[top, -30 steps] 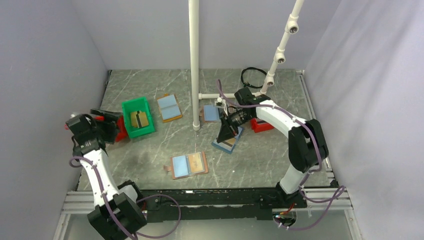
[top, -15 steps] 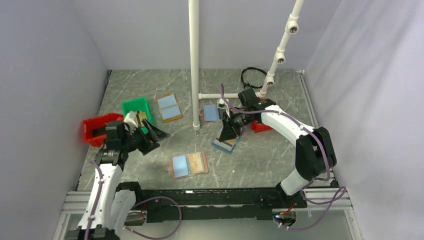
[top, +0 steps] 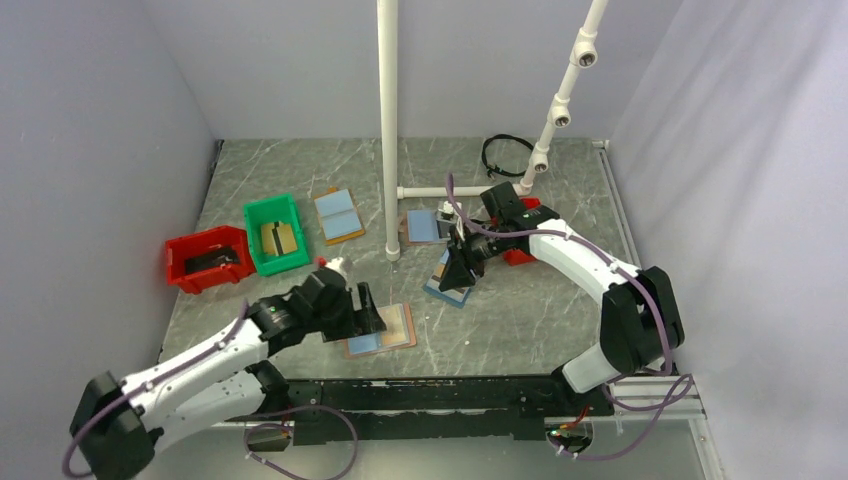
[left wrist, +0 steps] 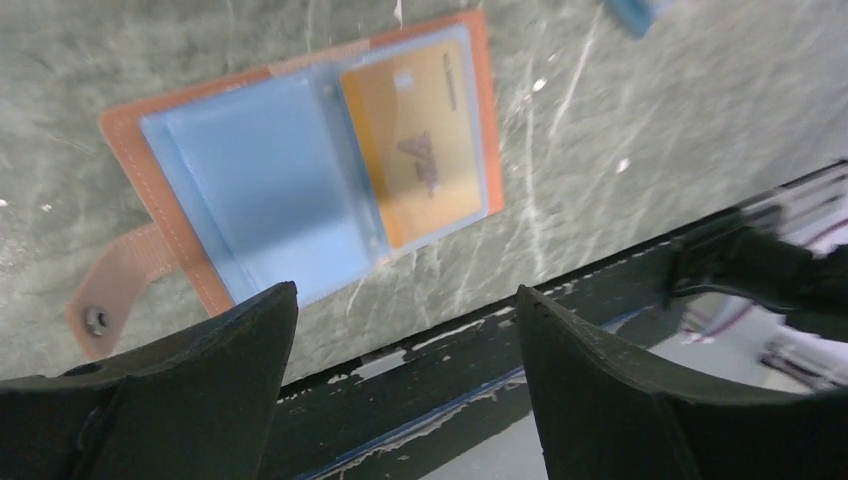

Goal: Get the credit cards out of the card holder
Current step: Remove the credit card from the card holder.

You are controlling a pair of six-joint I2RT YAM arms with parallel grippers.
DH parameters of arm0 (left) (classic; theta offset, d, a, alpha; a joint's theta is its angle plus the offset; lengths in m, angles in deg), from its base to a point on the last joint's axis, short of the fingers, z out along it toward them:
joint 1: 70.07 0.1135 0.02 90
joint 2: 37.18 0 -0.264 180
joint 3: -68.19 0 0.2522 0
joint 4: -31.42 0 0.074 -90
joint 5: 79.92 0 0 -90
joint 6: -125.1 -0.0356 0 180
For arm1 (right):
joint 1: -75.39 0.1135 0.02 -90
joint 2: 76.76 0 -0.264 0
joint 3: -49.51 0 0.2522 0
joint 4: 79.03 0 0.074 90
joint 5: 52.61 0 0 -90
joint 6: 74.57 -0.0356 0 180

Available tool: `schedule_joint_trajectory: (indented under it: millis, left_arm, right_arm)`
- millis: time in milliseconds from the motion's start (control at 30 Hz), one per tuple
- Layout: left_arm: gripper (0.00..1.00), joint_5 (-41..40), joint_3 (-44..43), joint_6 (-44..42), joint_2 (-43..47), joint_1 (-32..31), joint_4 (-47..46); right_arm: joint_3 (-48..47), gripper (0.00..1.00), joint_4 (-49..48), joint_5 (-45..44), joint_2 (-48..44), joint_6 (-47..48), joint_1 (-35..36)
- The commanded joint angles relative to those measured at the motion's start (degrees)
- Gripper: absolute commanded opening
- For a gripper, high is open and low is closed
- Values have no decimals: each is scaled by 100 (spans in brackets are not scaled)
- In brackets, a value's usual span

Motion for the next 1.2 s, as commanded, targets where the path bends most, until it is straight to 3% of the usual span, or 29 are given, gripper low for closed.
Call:
schedule_joint_trajectory:
  millis: [0,200,567,733,933,1067,1167]
  left_arm:
    - [86,-1785,-428,687,-639,-1114,-14]
    - [92,-2557,-693,1115,-1728,-1934,-443]
    - [95,-2639,-1274,1107,-3245,-2004,-829]
    - [92,-2738,-1512,1354,-3644,-2009,-502]
    - [86,-2886,-1579,1638,-3823,-2043,-68]
    - [68,-2942,-1493,1768,-3779,-2053,12]
    - [64,-2955,-1416,1805,-3710,-2061,25]
  right_arm:
    - [91,43,-265,432,126,-145,9]
    - [75,44,-354,284,306,-359,11]
    - [58,44,-447,15,367,-564,6]
    - [31,43,-404,14,385,-551,11]
    - [31,43,-395,15,401,-551,11]
    - [32,43,-395,26,403,-551,11]
    - [38,43,-395,48,402,-555,11]
